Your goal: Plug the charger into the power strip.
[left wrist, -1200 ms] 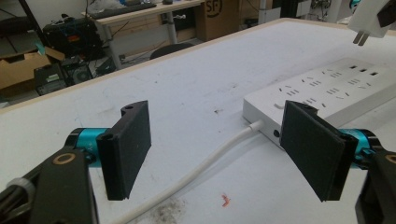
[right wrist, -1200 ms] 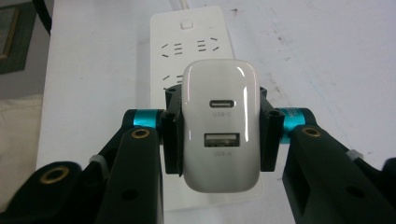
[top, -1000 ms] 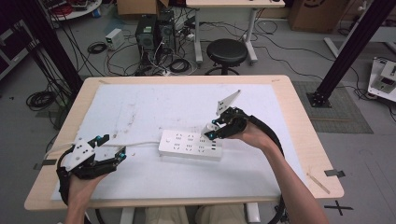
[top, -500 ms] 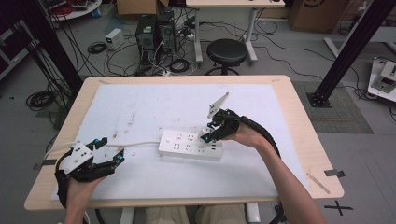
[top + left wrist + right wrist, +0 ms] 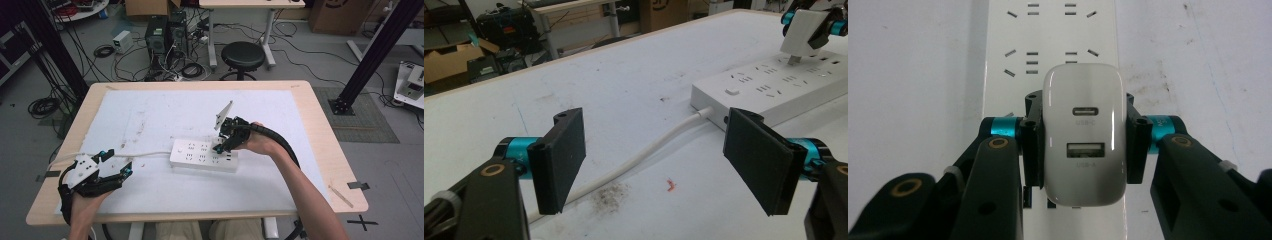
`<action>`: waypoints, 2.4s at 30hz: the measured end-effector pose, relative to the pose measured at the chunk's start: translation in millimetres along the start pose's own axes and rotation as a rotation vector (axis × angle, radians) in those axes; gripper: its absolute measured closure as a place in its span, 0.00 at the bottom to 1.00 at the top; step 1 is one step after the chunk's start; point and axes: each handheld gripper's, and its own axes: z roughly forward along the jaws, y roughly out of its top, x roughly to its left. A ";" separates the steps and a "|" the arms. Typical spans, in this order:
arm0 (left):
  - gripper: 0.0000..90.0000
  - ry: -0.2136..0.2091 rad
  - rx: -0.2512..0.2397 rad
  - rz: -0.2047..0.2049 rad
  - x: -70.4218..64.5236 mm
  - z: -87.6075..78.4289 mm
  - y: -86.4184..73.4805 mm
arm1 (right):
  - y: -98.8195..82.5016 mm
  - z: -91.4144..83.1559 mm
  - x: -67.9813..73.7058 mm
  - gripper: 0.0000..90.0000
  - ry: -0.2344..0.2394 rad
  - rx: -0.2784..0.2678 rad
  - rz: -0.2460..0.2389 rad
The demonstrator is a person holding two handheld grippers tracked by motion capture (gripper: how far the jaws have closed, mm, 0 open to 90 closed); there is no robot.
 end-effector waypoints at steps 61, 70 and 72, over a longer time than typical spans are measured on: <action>0.28 -0.019 0.020 0.012 -9.5 0.0 0.7 | 0.3 4.7 -1.3 0.71 0.012 -0.038 -0.025; 0.28 -0.026 0.023 0.017 -10.7 3.8 3.4 | 1.6 12.0 4.3 0.71 -0.019 0.003 -0.069; 0.28 -0.025 0.020 0.017 -11.5 4.3 3.4 | 0.8 12.2 5.1 0.71 -0.025 -0.003 -0.066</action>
